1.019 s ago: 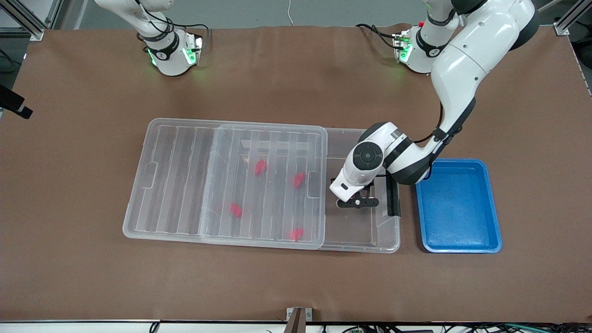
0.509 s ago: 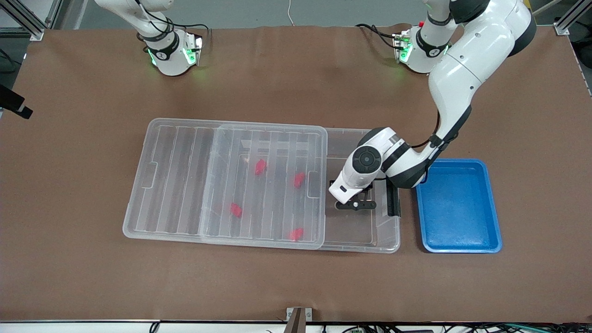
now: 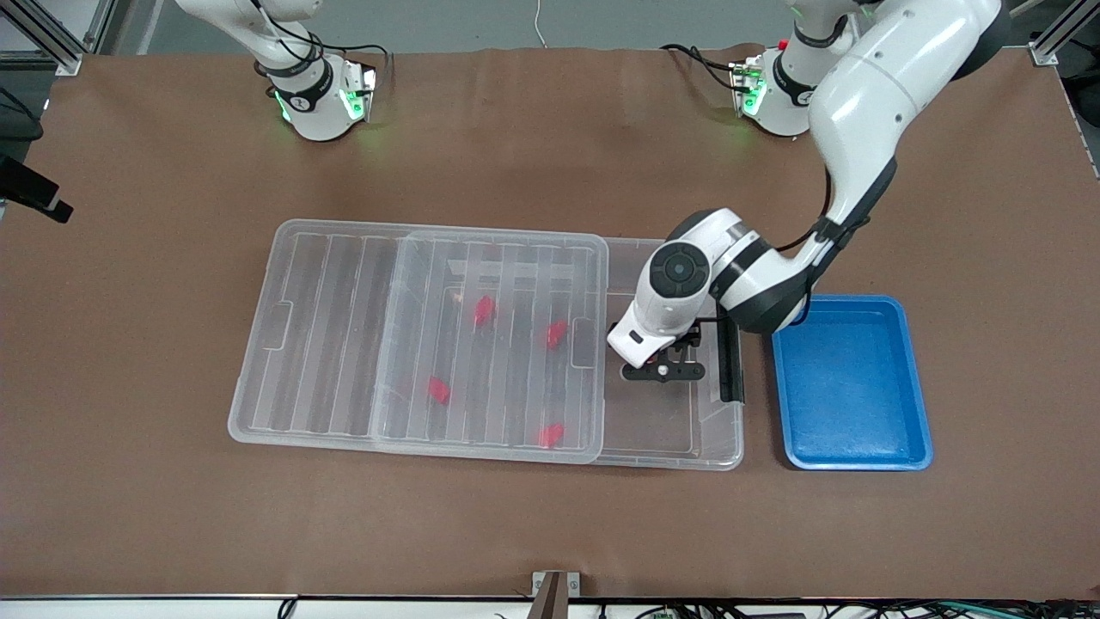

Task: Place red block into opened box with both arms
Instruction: 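Open the left gripper to drop the red block into the box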

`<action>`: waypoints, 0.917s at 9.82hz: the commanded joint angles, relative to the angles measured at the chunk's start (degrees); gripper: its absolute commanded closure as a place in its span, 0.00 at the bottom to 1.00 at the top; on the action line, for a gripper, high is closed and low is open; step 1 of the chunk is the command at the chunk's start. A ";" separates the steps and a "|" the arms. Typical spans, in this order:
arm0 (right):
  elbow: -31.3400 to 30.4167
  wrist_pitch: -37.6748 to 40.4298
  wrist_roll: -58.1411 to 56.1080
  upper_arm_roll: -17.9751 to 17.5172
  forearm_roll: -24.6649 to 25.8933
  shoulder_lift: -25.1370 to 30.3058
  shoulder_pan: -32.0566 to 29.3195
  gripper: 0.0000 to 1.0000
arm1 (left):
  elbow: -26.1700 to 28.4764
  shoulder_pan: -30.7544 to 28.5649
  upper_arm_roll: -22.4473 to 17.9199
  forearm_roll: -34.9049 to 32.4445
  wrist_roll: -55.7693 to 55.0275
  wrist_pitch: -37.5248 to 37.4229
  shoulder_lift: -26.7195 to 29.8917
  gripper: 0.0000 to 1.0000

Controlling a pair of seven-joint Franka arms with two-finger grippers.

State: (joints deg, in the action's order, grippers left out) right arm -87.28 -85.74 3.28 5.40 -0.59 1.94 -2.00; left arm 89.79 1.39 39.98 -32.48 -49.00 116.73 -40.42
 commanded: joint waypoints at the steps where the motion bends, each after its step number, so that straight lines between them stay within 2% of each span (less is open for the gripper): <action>1: 0.10 0.40 -3.43 -0.04 -0.55 -0.62 -0.72 0.05 | 1.62 -0.68 -0.08 -0.22 1.10 -3.25 5.07 0.00; 3: -1.04 0.40 -12.47 -0.04 -0.64 -2.55 -0.55 0.80 | -0.04 -2.69 0.19 1.71 1.63 -5.80 10.60 0.00; 4: -1.92 -0.47 -14.42 -0.04 -1.94 -4.73 -0.11 0.98 | -1.36 -3.57 0.10 1.72 1.89 -8.25 13.24 0.00; 5: -2.36 -2.83 -15.22 -0.04 -3.17 -8.15 0.16 1.00 | -3.20 -4.63 0.19 1.72 4.59 -11.93 15.70 0.00; 6: -3.58 -8.34 -19.41 -0.21 -3.45 -12.10 -0.02 1.00 | -5.57 -5.68 0.01 1.98 8.18 -16.14 17.82 0.00; 7: -4.81 -13.70 -27.98 -0.13 -4.06 -15.36 -0.45 1.00 | -7.77 -8.13 0.27 3.64 8.92 -19.66 19.66 0.00; 9: -10.24 -20.84 -31.75 -0.13 -8.18 -18.72 -0.99 1.00 | -10.33 -11.82 0.27 10.22 11.19 -24.42 23.88 0.00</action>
State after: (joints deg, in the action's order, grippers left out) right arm -94.07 -103.52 -25.39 5.58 -6.07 -16.54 -2.54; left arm 79.09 -8.07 40.15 -25.61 -39.36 94.72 -18.06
